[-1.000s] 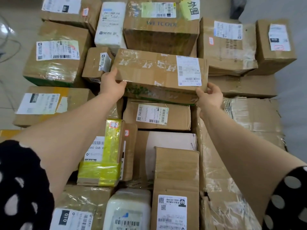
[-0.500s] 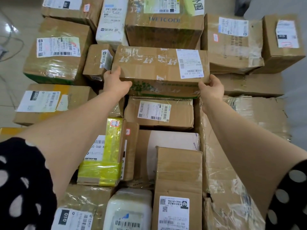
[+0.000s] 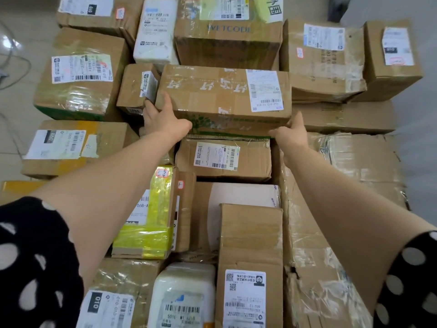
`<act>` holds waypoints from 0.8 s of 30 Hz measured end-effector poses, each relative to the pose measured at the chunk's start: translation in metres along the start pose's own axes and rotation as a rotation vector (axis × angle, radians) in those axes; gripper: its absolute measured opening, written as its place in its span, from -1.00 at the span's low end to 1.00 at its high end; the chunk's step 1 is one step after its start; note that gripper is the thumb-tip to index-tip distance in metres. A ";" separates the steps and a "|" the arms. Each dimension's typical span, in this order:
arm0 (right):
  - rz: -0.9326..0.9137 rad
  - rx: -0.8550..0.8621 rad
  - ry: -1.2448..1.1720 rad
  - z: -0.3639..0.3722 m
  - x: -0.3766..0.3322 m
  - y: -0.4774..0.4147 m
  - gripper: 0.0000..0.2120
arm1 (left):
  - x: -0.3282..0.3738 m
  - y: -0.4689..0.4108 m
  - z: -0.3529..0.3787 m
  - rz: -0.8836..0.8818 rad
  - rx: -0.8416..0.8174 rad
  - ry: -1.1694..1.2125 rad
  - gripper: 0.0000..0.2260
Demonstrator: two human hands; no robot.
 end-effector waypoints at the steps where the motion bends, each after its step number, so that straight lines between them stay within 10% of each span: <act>1: 0.006 -0.005 -0.004 -0.002 0.001 0.008 -0.36 | 0.000 0.008 0.000 0.025 0.006 -0.005 -0.19; 24: 0.731 -0.011 0.183 -0.038 0.231 0.276 -0.61 | -0.011 0.189 0.055 0.331 -0.631 -0.085 -0.54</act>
Point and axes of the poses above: each hand's wrist, its own y-axis away from the middle knuckle, its own z-axis out of the palm, x = y × z, the point moved 3 cm from there along -y, towards the middle knuckle, and after that the axes turned 8 degrees about y, right-handed, at the moved point
